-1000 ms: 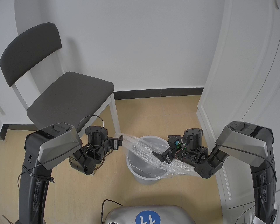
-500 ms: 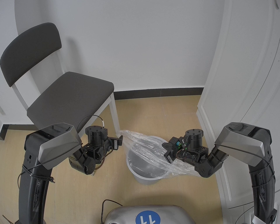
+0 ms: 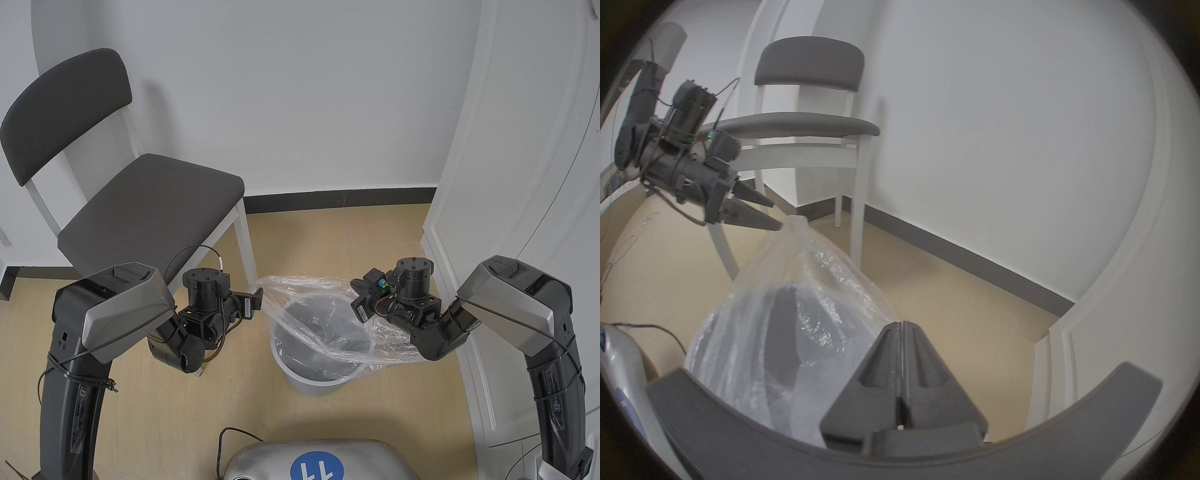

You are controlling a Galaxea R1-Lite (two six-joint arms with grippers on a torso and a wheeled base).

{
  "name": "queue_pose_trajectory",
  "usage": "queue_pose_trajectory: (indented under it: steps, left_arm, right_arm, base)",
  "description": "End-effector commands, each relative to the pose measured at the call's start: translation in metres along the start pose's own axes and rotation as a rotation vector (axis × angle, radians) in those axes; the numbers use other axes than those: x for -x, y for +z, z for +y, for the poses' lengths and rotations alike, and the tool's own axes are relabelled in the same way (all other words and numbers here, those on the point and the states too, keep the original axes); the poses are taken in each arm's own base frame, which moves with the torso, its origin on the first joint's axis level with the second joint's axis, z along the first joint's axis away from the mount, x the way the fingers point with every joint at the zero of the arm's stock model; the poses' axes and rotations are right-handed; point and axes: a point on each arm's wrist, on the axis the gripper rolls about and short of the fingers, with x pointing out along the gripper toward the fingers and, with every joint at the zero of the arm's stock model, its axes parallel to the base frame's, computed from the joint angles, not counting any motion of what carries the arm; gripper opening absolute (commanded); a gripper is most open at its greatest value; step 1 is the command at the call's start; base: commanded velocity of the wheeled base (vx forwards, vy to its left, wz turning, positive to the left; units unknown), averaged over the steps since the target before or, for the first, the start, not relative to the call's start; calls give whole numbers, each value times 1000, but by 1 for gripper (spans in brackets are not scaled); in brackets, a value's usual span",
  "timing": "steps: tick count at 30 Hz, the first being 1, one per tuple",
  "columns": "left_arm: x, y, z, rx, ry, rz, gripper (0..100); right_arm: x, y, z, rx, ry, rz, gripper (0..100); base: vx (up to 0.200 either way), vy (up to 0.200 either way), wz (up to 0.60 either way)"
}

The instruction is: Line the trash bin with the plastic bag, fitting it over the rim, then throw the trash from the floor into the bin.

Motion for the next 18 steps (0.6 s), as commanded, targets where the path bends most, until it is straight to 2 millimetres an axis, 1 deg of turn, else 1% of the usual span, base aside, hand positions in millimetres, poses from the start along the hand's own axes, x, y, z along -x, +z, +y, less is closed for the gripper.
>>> queue_pose_trajectory:
  steps: [1, 2, 3, 6, 7, 11, 14, 18]
  left_arm:
    - [0, 0, 0, 1, 1, -2, 100]
    - [0, 0, 0, 1, 1, -2, 100]
    - [0, 0, 0, 1, 1, -2, 100]
    - [0, 0, 0, 1, 1, -2, 100]
    - [0, 0, 0, 1, 1, -3, 100]
    - [0, 1, 0, 2, 0, -9, 100]
    - [0, 1, 0, 3, 0, -15, 100]
    - [0, 2, 0, 4, 0, -20, 100]
  right_arm:
    - [-26, -22, -7, -27, -66, 7, 0]
    - [-26, -22, -7, -27, -66, 7, 0]
    - [-35, -27, -11, -31, -97, -3, 0]
    - [-42, -34, -16, -39, -118, -11, 0]
    - [-44, -37, -16, -40, -121, -10, 100]
    - [-42, -35, -18, -50, -124, -14, 100]
    - [-32, -19, -22, -74, -128, -33, 100]
    - [-13, 3, -31, -81, -131, -42, 100]
  base:
    - [0, 0, 0]
    - [0, 0, 0]
    - [0, 0, 0]
    - [0, 0, 0]
    - [0, 0, 0]
    - [0, 0, 0]
    - [0, 0, 0]
    - [0, 0, 0]
